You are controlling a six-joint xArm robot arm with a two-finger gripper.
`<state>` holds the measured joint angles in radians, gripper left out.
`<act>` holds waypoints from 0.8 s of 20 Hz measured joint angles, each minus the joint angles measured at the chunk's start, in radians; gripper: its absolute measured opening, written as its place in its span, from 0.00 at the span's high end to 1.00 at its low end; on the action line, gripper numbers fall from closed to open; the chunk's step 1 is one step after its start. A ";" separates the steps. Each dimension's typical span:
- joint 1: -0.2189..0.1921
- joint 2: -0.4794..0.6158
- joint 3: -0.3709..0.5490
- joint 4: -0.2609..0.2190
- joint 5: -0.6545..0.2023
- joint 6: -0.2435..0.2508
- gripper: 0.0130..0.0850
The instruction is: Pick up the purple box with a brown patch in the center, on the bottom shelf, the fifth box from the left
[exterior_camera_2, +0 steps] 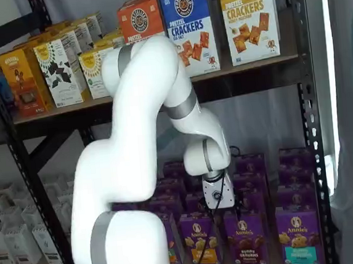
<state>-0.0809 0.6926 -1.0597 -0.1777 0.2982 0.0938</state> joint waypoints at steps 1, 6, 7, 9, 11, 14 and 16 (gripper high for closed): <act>-0.002 0.003 -0.004 0.000 -0.001 -0.002 0.00; -0.009 0.022 -0.032 0.012 0.005 -0.020 0.00; -0.010 0.025 -0.036 0.013 0.005 -0.023 0.00; -0.013 0.032 -0.044 0.005 0.006 -0.018 0.00; -0.017 0.038 -0.052 -0.002 0.005 -0.015 0.00; -0.022 0.048 -0.068 -0.011 0.006 -0.011 0.00; -0.024 0.055 -0.080 -0.016 0.008 -0.009 0.00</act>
<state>-0.1046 0.7475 -1.1398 -0.1936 0.3066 0.0849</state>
